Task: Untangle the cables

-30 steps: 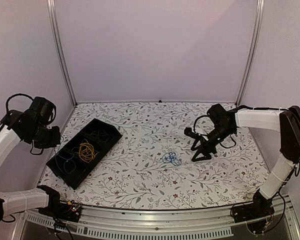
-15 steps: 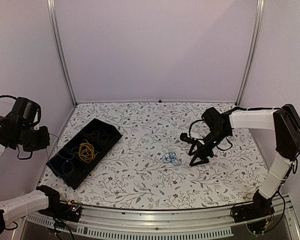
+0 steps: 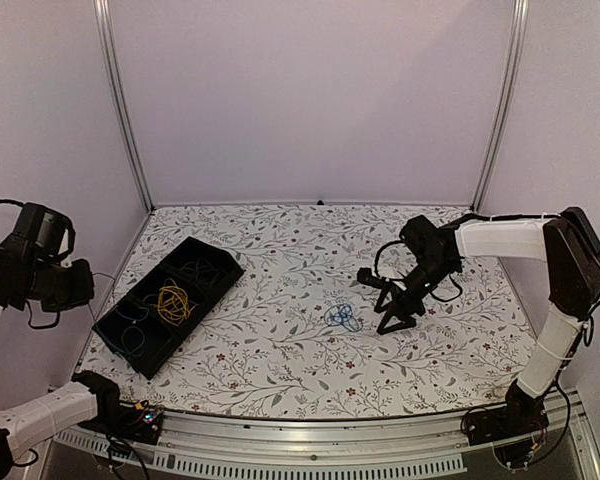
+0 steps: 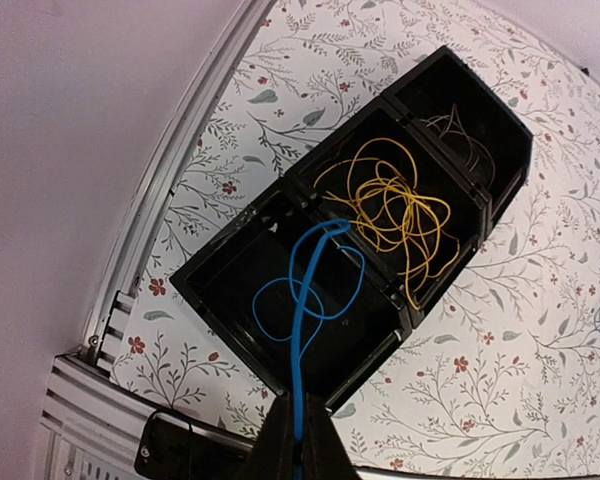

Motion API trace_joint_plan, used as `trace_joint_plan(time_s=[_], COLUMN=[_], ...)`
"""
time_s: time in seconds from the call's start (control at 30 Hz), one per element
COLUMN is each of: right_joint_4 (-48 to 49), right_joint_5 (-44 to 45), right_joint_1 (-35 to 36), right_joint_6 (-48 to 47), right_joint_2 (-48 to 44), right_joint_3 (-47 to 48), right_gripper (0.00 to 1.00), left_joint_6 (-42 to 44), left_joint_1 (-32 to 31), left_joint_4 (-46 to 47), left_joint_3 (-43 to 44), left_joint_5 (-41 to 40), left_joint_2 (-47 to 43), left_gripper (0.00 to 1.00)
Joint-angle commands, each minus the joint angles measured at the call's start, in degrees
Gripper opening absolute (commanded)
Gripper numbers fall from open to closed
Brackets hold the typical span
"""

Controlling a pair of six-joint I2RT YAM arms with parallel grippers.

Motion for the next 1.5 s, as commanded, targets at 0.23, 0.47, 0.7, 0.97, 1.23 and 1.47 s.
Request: trace_joint_plan(time_s=[0.23, 0.47, 0.7, 0.97, 1.23, 1.47], right_joint_4=[-1.4, -1.5, -1.7, -1.9, -2.5, -2.8], right_joint_5=[0.7, 1.3, 1.7, 2.2, 2.7, 2.7], right_joint_1=[1.7, 1.7, 1.7, 1.7, 1.8, 1.8], right_joint_6=[-0.2, -0.2, -0.4, -0.5, -0.8, -1.0], right_joint_2=[2.1, 2.0, 2.3, 2.6, 3.5, 3.4], right_joint_3=[1.5, 1.4, 1.2, 1.2, 1.2, 1.2], right_gripper=[0.78, 0.78, 0.78, 0.78, 0.79, 0.79], left_joint_6=[-1.3, -0.4, 0.6, -1.7, -3.8, -5.8], left_joint_1=[0.6, 0.7, 0.7, 0.7, 0.8, 1.0], left_joint_4=[1.9, 5.3, 10.5, 12.4, 15.7, 17.3], left_joint_3=[6.9, 0.4, -3.9, -11.6, -16.2, -20.2], left_joint_5=[-4.5, 0.8, 2.0, 3.3, 6.4, 11.5], left_joint_2=[-4.5, -2.9, -1.8, 0.0, 5.4, 11.5], left_gripper=[0.00, 0.00, 0.00, 0.00, 0.00, 0.00])
